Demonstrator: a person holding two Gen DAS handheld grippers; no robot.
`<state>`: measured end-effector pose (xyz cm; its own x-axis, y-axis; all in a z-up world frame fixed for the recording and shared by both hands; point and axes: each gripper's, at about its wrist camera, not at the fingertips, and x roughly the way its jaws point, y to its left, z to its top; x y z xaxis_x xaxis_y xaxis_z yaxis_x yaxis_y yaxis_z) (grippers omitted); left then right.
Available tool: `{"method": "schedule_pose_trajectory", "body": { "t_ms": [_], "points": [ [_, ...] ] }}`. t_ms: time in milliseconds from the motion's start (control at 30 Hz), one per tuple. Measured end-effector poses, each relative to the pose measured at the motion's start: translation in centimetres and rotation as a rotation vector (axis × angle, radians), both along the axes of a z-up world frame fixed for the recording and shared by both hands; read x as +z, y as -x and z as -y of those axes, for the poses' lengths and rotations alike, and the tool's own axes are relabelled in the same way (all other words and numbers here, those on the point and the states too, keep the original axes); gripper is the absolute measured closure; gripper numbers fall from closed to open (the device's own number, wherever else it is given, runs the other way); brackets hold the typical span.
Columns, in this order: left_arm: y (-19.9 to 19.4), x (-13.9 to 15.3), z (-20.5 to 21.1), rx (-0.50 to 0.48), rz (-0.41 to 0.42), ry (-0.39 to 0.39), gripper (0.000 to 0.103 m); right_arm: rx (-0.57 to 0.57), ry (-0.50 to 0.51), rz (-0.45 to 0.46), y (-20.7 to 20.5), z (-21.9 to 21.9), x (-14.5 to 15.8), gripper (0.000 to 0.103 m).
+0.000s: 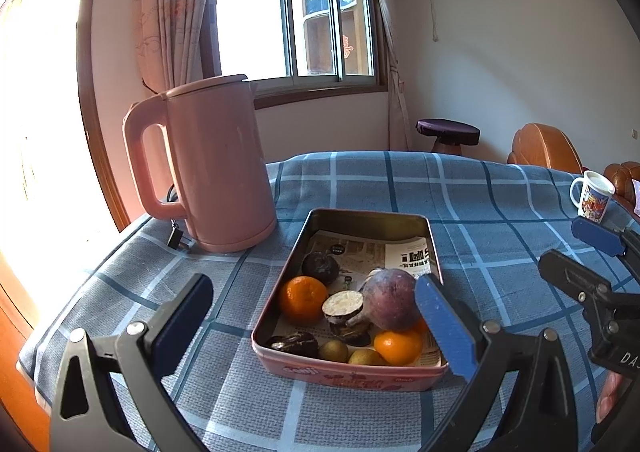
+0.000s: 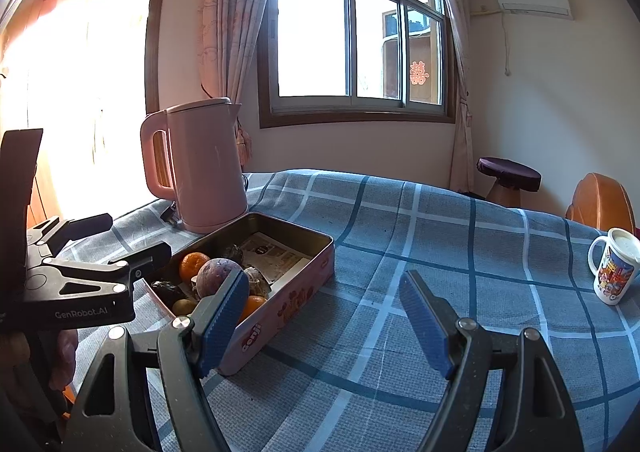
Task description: Organize fruits
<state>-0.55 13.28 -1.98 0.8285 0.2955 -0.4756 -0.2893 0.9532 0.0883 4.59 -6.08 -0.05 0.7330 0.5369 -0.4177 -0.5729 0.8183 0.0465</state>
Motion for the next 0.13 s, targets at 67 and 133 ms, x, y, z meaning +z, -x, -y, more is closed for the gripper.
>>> {"method": "schedule_pose_trajectory", "body": {
  "t_ms": [67,133],
  "points": [
    [0.07,0.07,0.15,-0.006,0.004,-0.001,0.000,-0.003,0.004,-0.001,-0.05,0.33,-0.02,0.024],
    [0.17,0.16,0.30,-0.011,0.010,-0.004,0.000,-0.003,0.012,-0.001,-0.09,0.49,-0.06,0.024]
  ]
}}
